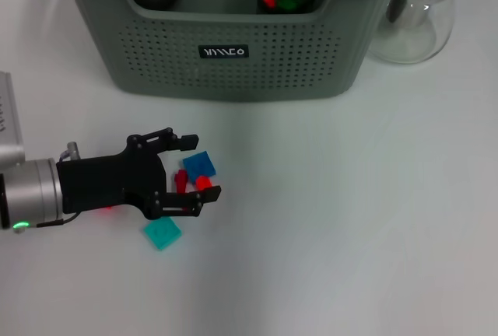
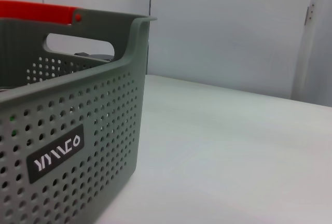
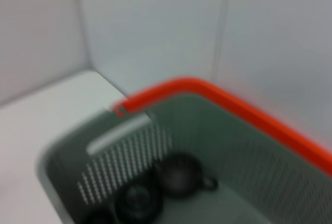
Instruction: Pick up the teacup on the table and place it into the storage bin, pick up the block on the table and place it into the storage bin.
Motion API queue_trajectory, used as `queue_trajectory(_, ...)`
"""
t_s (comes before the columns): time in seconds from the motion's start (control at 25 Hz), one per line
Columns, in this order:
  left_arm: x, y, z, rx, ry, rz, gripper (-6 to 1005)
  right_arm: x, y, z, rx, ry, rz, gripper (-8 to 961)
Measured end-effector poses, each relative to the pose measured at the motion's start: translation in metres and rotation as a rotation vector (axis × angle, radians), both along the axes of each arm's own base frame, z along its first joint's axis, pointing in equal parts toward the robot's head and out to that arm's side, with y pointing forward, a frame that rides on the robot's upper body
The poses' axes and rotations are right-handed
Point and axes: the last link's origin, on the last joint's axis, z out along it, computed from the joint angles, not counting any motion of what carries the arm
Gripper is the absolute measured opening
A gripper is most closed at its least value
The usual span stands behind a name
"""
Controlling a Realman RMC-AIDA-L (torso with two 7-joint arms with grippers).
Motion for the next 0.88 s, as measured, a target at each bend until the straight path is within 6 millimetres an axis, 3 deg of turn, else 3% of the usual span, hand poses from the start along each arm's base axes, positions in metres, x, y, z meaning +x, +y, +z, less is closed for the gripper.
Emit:
queue_trajectory(0.2,0.000,0.000,0.000,0.002,-0.003,0.000,888,0.035,0.024,-0.038,-0.013,-0.057,-0.055,492)
queue_trajectory(0.4,0.001,0.001,0.000,0.003,0.002,-0.001,888,0.049,0.031,-0.062,0.003,-0.085,-0.047,505)
queue_trajectory(0.88,0.000,0.002,-0.002,0.000,0.006,0.003,887,0.056,0.038,-0.079,0.057,-0.094,-0.033,535)
